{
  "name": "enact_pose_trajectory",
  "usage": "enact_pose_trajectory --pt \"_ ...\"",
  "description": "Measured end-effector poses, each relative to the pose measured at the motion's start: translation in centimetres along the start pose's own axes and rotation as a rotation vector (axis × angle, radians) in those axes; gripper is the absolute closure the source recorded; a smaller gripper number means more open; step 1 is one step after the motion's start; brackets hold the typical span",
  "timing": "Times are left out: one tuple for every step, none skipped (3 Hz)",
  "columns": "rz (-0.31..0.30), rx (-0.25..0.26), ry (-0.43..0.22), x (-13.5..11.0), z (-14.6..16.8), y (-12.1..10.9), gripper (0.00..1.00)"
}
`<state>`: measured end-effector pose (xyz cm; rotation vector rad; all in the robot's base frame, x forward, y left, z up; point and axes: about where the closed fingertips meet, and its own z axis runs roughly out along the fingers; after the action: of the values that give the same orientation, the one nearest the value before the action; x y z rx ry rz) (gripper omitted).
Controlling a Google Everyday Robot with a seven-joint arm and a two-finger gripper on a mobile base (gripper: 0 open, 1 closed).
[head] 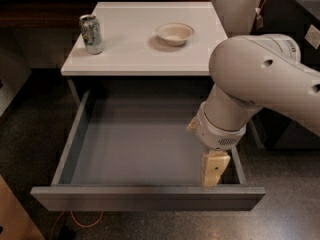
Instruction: Close top drawer
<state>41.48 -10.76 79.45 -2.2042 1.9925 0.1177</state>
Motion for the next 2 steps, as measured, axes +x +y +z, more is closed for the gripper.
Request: enact_pose_trajectory --pt "-0.018 -0.041 -0.002 -1.1 1.7 0.4 0.39" --pt "-0.054 -0.078 0.008 -2.6 4.3 1.2 0.64"
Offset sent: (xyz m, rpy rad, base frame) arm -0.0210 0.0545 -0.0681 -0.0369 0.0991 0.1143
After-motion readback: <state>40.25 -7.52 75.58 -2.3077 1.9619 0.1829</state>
